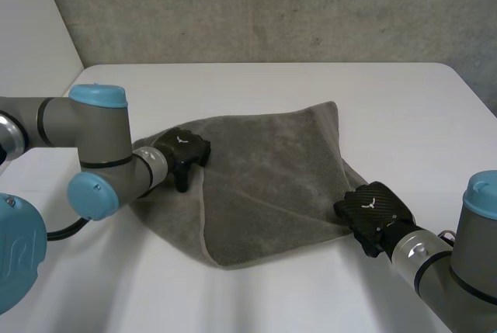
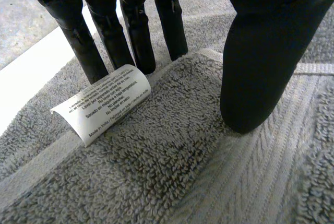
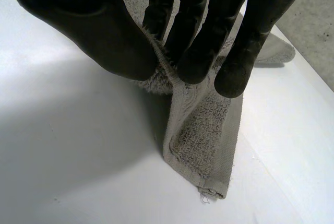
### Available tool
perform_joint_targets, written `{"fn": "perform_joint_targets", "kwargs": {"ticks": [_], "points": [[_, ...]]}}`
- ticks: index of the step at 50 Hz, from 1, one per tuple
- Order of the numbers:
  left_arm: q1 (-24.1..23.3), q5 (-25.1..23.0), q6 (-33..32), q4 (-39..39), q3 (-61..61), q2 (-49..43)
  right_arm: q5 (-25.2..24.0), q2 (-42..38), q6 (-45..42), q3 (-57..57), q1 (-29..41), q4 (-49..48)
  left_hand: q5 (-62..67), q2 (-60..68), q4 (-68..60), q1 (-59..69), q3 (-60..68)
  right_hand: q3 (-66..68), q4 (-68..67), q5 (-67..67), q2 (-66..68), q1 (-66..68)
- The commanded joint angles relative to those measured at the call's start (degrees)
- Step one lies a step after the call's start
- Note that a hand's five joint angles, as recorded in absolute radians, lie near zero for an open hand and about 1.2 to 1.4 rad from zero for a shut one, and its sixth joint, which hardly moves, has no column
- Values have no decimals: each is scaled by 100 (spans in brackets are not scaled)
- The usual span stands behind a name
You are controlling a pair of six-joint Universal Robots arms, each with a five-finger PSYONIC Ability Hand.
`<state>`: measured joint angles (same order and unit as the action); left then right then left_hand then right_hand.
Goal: Fold the laundry
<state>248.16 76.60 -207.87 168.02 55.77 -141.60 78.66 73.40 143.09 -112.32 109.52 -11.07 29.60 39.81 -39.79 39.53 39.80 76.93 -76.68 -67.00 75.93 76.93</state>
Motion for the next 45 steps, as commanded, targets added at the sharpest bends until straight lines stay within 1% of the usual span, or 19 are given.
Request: {"fn": "perform_joint_targets", "kwargs": {"ticks": [1,5,7,8,13,16,18,21,23,27,29,33,35,39,40,41,42,43,45], "points": [[4,4,-342,-6,188,45,0,-1,0,0,-1,0,1062,1042,-1044,1070,1043,307,-332,-300,407,307],[4,13,-404,2,277,80,0,-1,-9,0,-1,0,1317,1296,-1299,1324,1297,307,-332,-300,407,307],[4,82,-413,-6,303,115,0,-1,-9,0,-1,0,1986,1965,-1967,1993,1966,307,-332,-300,407,307],[4,83,-413,-6,303,115,0,-1,-9,0,-1,0,1990,1969,-1971,1997,1970,307,-332,-300,407,307],[13,382,-413,2,356,273,18,8,-9,9,-1,0,2242,2222,-2224,2249,2222,307,-332,-300,407,307],[31,584,-413,29,435,476,27,8,-9,9,-10,0,2360,2339,-2342,2367,2340,307,-332,-300,407,307],[75,759,-404,46,610,720,27,17,-9,9,-10,0,2878,2858,-2860,2885,2858,307,-332,-300,407,307],[92,830,-395,46,751,889,35,43,-9,9,-19,0,3133,3113,-3115,3141,3113,307,-332,-300,407,307],[180,883,-360,99,1092,1265,35,61,-9,17,-19,0,3318,3297,-3300,3325,3298,307,-332,-300,407,307],[312,874,-342,178,1507,1671,44,87,-9,9,-19,9,3520,3500,-3502,3527,3500,307,-332,-300,407,307],[417,865,-342,292,1997,2091,44,87,-9,9,-19,9,4039,4018,-4021,4046,4019,307,-332,-300,407,307],[541,848,-325,468,2580,2506,53,96,-9,-9,-1,9,4040,4019,-4021,4047,4020,307,-332,-300,407,307],[698,769,-334,748,3148,2838,53,96,0,-18,8,9,4040,4019,-4021,4047,4020,307,-332,-300,407,307],[848,645,-334,1189,3538,2954,53,114,0,-35,43,9,4040,4019,-4021,4047,4020,307,-332,-300,407,307],[909,593,-334,1450,3651,2963,53,114,0,-35,43,9,2310,2289,-2292,2317,2290,307,-332,-300,407,307],[945,549,-334,1679,3713,2945,53,114,0,-35,51,9,-688,-709,706,-681,-708,307,-332,-300,407,307],[945,549,-334,1681,3713,2945,53,114,0,-35,52,9,-718,-739,736,-711,-738,307,-332,-300,407,307],[945,531,-316,1846,3705,2910,53,114,0,-35,52,9,-1385,-1405,1403,-1378,-1405,307,-332,-300,407,307],[945,531,-307,1952,3652,2875,53,114,0,-35,52,9,-1391,-1412,1410,-1384,-1411,307,-332,-300,407,307]]}}
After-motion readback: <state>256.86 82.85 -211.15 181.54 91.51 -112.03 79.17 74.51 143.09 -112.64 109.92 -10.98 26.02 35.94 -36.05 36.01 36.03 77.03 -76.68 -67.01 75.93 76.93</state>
